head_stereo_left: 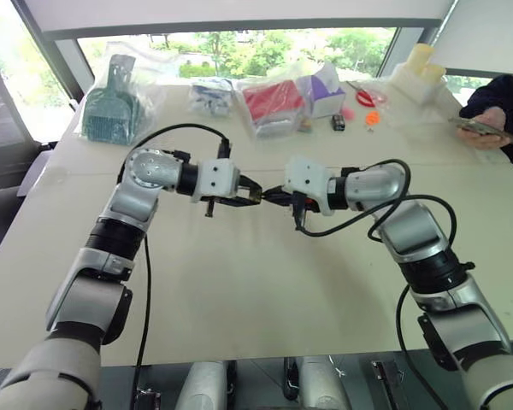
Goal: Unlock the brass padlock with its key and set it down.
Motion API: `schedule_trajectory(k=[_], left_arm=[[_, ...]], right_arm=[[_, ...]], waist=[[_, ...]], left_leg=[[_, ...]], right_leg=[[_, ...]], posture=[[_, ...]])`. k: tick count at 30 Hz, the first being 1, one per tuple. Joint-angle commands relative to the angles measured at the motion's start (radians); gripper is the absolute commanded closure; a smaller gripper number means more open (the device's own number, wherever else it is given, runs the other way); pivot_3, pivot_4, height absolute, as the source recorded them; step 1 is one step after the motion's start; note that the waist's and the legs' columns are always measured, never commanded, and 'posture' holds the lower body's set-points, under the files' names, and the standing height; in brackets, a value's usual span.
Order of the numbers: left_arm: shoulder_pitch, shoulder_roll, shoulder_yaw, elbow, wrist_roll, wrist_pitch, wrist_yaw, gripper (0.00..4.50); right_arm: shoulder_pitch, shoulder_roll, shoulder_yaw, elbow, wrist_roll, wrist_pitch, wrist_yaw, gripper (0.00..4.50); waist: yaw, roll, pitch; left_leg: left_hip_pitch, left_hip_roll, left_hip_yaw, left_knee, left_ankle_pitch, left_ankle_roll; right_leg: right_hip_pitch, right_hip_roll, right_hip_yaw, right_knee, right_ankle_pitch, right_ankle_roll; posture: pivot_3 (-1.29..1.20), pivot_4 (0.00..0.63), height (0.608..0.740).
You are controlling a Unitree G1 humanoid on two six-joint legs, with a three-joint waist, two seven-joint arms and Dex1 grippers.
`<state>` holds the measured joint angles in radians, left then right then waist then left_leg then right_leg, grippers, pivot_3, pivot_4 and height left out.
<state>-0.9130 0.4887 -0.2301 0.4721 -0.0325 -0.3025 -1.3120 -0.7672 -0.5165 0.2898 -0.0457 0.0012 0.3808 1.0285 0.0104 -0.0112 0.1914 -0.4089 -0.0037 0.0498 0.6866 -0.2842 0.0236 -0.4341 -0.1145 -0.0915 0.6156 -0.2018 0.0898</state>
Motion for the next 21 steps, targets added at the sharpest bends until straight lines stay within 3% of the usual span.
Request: schedule_trajectory(k=[1,3,5,7,12,21], left_arm=[[-0.018,-0.031,0.028,-0.044,-0.083,0.142,-0.004,3.73],[-0.020,-0.024,0.044,-0.036,-0.113,0.253,-0.027,3.73],[-0.016,-0.004,0.044,-0.046,-0.128,0.333,-0.063,3.73],[-0.010,0.010,0.050,-0.063,-0.156,0.407,-0.101,3.73],[-0.006,0.025,0.054,-0.083,-0.187,0.484,-0.139,3.73],[0.013,0.028,0.049,-0.105,-0.187,0.498,-0.143,3.73]], right_arm=[[-0.031,0.005,0.051,0.016,-0.130,-0.312,-0.109,4.45],[-0.010,-0.043,0.084,0.068,-0.240,-0.516,-0.178,4.45],[0.023,-0.064,0.084,0.094,-0.267,-0.605,-0.205,3.88],[0.040,-0.090,0.086,0.115,-0.321,-0.716,-0.257,3.04],[0.064,-0.114,0.078,0.135,-0.394,-0.857,-0.341,0.41],[0.039,-0.081,0.067,0.158,-0.435,-1.000,-0.447,0.41]], waist=[[-0.001,0.000,0.000],[-0.003,0.000,0.000],[-0.001,0.000,0.000],[-0.002,0.000,0.000],[-0.007,0.000,0.000],[-0.007,0.000,0.000]], left_leg=[[0.000,0.000,0.000,0.000,0.000,0.000],[0.000,0.000,0.000,0.000,0.000,0.000],[0.000,-0.001,0.000,0.000,0.000,0.000],[0.000,-0.001,0.001,0.000,0.000,0.000],[0.000,0.000,0.001,0.000,0.002,-0.003],[0.000,0.000,0.001,0.000,0.002,-0.003]], right_leg=[[0.000,0.000,0.000,0.000,0.000,0.000],[0.000,0.000,0.000,0.000,0.000,0.000],[0.000,0.000,0.000,0.000,0.000,0.001],[0.000,0.000,0.000,0.000,0.000,0.001],[0.000,0.000,0.001,0.000,0.000,0.002],[0.000,0.000,0.001,0.000,0.000,0.001]], posture=[[0.00,0.150,0.740],[0.00,0.150,0.740],[0.00,0.150,0.740],[0.00,0.150,0.740],[0.00,0.150,0.740],[0.00,0.150,0.740]])
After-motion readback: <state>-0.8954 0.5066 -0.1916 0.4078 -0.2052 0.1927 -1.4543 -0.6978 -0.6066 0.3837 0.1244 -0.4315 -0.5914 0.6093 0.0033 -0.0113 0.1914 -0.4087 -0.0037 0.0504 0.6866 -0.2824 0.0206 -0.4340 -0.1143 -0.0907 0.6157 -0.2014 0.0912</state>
